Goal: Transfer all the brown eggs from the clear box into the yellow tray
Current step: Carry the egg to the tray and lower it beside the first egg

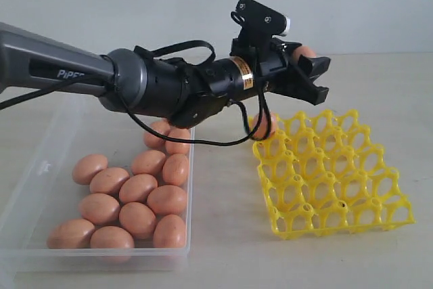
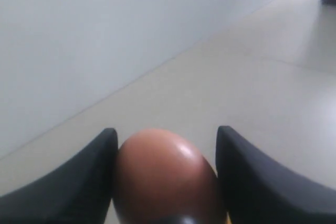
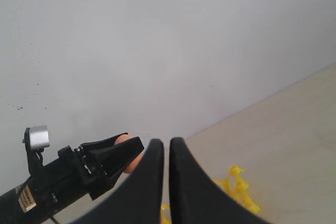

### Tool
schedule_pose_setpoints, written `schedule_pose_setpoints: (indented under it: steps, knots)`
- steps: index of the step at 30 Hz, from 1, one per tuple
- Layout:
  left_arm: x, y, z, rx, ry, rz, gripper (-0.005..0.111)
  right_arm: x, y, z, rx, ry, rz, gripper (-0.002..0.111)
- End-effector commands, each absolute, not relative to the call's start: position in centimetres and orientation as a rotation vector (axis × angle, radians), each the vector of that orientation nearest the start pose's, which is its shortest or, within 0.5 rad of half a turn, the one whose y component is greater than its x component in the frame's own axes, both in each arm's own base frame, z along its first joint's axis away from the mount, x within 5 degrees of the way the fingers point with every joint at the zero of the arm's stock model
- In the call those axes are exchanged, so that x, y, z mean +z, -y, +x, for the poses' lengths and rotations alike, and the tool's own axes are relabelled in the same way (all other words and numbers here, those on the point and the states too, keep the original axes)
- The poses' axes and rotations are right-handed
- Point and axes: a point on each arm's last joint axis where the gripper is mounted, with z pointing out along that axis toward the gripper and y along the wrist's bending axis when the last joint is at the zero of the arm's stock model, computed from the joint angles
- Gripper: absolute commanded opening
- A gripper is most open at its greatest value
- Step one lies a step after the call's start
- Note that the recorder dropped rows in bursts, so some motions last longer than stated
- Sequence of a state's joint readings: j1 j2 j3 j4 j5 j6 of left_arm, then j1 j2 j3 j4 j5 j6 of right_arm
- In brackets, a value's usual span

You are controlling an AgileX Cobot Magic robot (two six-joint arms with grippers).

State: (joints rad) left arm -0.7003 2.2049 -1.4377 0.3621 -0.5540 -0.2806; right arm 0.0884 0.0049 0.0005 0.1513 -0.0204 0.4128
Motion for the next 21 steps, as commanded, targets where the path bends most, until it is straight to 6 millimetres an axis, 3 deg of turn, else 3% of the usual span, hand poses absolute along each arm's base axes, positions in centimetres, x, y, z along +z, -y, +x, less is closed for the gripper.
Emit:
schedule_pose_setpoints:
  steps: [1,6,10,21]
  knots:
    - [16.4,32.8,37.7,-0.821,-1.573,0.807,0.004,21.6,-0.5,5.6,0.524,-1.438,0.344,0.000]
    - [14.8,31.4,38.3,-0.848,-1.584,0.926,0.004,21.6,-0.5,5.6,0.524,-1.438,0.344,0.000]
    - [13.7,30.7,38.8,-0.932,-1.564,0.903,0.004,21.6,-0.5,5.6,0.524,-1.438,0.344,0.000]
    - [11.7,31.1,39.6,-0.986,-1.539,0.913,0.004,21.6,-0.5,5.6,0.524,-1.438,0.344,0.000]
